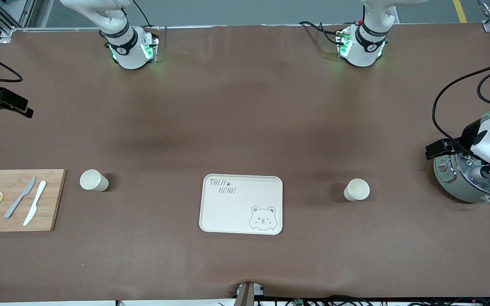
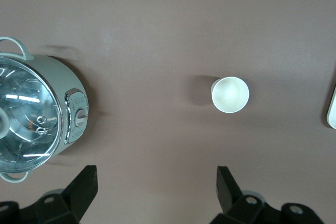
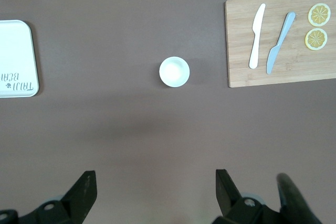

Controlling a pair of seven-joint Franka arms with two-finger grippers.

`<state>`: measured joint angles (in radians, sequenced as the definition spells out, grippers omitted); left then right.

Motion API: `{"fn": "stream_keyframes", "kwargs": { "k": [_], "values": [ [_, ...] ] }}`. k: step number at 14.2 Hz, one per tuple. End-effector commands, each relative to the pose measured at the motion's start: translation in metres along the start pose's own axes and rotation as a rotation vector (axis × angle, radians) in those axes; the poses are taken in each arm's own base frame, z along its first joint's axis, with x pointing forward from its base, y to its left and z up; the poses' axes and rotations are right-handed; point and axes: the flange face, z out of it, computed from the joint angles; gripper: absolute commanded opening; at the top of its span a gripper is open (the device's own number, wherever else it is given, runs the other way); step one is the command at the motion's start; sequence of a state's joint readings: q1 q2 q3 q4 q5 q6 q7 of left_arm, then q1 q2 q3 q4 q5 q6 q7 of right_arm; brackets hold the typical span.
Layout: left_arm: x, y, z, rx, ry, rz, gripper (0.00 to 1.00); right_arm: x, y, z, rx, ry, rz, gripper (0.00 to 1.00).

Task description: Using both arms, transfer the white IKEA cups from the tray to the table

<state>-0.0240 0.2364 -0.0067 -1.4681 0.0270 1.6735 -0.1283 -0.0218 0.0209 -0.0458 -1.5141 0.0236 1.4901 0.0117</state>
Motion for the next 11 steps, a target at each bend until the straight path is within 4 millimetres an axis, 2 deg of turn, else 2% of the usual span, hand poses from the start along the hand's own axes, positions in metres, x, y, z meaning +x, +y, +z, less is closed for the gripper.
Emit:
{"fn": "stream_keyframes", "kwargs": {
  "k": [1, 2, 11],
  "values": [
    [-0.004, -0.003, -0.007, 0.016, -0.004, 0.01, 1.0, -0.007, -0.006, -0.002, -0.001, 0.006, -0.001, 1.0],
    [-0.004, -0.003, -0.008, 0.015, -0.001, 0.009, 1.0, -0.008, -0.016, -0.003, -0.002, 0.009, -0.019, 1.0],
    [-0.006, -0.003, -0.012, 0.009, 0.003, 0.007, 1.0, -0.005, -0.015, -0.002, -0.002, 0.012, -0.01, 1.0]
  ]
}}
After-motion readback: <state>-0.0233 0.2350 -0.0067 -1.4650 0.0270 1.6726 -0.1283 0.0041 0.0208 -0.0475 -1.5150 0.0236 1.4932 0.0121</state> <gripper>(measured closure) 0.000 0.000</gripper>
